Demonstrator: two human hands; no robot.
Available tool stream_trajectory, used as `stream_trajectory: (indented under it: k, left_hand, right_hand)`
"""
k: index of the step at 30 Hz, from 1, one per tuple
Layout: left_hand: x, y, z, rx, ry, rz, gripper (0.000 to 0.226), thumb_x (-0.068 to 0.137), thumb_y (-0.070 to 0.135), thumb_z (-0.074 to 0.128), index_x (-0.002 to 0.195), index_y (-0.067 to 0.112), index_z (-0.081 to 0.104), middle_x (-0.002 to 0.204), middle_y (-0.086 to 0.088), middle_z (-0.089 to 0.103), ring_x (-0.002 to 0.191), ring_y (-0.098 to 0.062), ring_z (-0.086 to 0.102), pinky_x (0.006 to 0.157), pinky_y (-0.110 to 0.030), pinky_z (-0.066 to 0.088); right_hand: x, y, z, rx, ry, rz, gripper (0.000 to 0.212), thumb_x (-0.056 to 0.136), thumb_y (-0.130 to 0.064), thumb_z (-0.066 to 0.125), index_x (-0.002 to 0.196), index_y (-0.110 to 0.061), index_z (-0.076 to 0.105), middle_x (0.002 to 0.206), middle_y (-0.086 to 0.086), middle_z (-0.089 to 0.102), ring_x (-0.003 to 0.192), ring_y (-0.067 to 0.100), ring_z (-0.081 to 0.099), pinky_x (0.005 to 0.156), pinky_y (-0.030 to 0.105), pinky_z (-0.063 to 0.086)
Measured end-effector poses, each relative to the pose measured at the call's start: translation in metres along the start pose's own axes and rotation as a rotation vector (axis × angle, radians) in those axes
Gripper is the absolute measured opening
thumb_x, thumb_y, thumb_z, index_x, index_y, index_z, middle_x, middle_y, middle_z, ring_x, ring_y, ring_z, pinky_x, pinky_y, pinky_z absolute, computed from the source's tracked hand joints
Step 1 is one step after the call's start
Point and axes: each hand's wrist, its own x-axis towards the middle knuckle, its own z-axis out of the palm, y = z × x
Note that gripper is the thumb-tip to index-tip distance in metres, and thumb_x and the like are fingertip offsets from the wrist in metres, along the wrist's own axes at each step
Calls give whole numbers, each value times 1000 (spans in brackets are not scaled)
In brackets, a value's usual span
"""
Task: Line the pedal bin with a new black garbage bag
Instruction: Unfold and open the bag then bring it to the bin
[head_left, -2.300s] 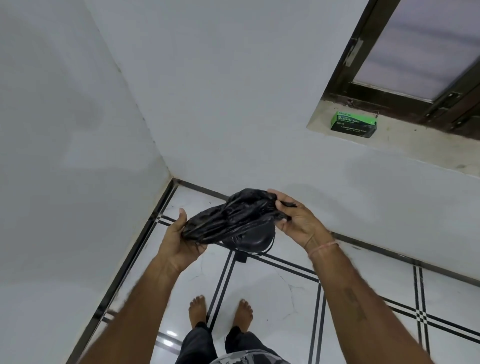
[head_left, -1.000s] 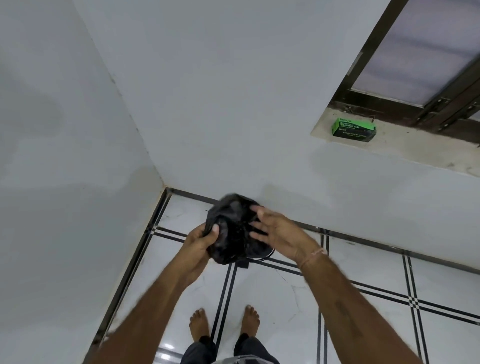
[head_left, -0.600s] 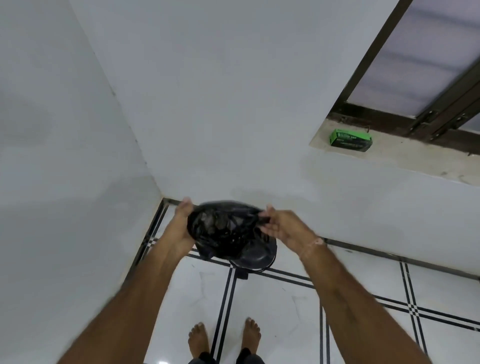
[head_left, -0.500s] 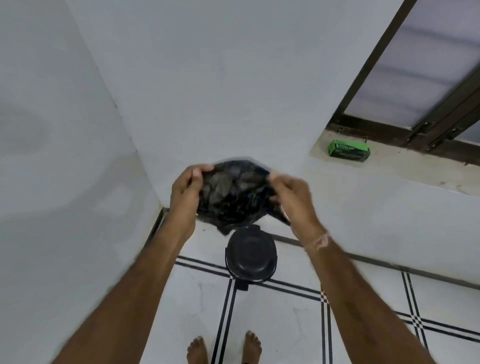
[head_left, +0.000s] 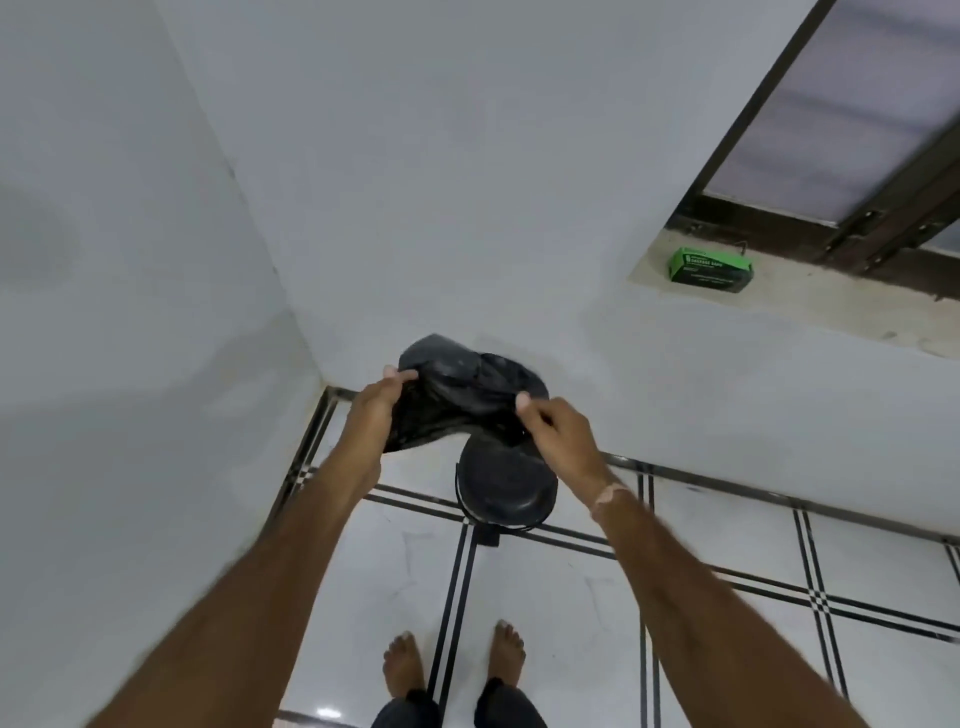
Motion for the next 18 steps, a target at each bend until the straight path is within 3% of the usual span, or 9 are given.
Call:
stream_trajectory:
  k: [2, 4, 6, 8, 12, 16, 18]
  left_hand:
    - [-3, -13, -12, -4, -63, 2, 38, 106, 48, 45, 125, 27, 71, 134, 1, 65, 128, -19, 58, 108, -33, 44]
    - [-5, -15, -17, -14, -94, 32, 30, 103, 46, 53, 110, 26, 75, 125, 1, 72, 125, -21, 62, 109, -37, 47]
    - [-6, -12, -18, -29, -101, 48, 32, 100, 47, 57, 91, 23, 76, 108, 1, 76, 112, -21, 68, 100, -36, 52]
    - [-8, -8, -19, -38, -134, 59, 40, 98, 52, 58, 78, 22, 75, 96, 2, 77, 102, -20, 70, 91, -35, 52]
    - [-14, -8, -25, 106, -183, 72, 50, 99, 54, 56, 85, 10, 77, 95, -3, 79, 93, -15, 72, 84, -25, 48]
    - [-12, -13, -26, 382, -232, 119, 44, 95, 54, 62, 90, 16, 83, 99, 1, 79, 100, -9, 70, 88, -20, 47]
    - [-5, -14, -21, 419, -234, 104, 38, 94, 53, 63, 97, 20, 83, 100, 5, 78, 102, -5, 68, 89, -17, 44]
  right_hand:
    - [-15, 20, 7, -90, -91, 72, 62, 102, -54, 52, 76, 0, 63, 76, 13, 62, 74, 25, 59, 75, 38, 44]
    - [-13, 25, 5, 66, -88, 170, 64, 99, -63, 53, 72, -7, 63, 74, 2, 64, 75, 17, 61, 80, 39, 51]
    - [-9, 22, -1, 222, -69, 222, 73, 92, -76, 53, 91, -6, 75, 95, 2, 80, 95, 18, 73, 96, 47, 57]
    - [-12, 9, -9, 342, -63, 265, 72, 96, -71, 51, 109, -5, 76, 114, 10, 79, 106, 17, 72, 97, 43, 57]
    - [-8, 8, -20, 495, -101, 303, 61, 101, -63, 46, 115, -13, 78, 112, 1, 80, 102, 10, 73, 79, 31, 59]
    - [9, 9, -17, 462, -81, 306, 64, 101, -64, 48, 110, -9, 78, 94, -1, 77, 84, 17, 66, 78, 29, 52]
    - [19, 12, -18, 414, -96, 312, 66, 99, -67, 49, 112, -10, 78, 99, 3, 78, 87, 18, 64, 82, 33, 49]
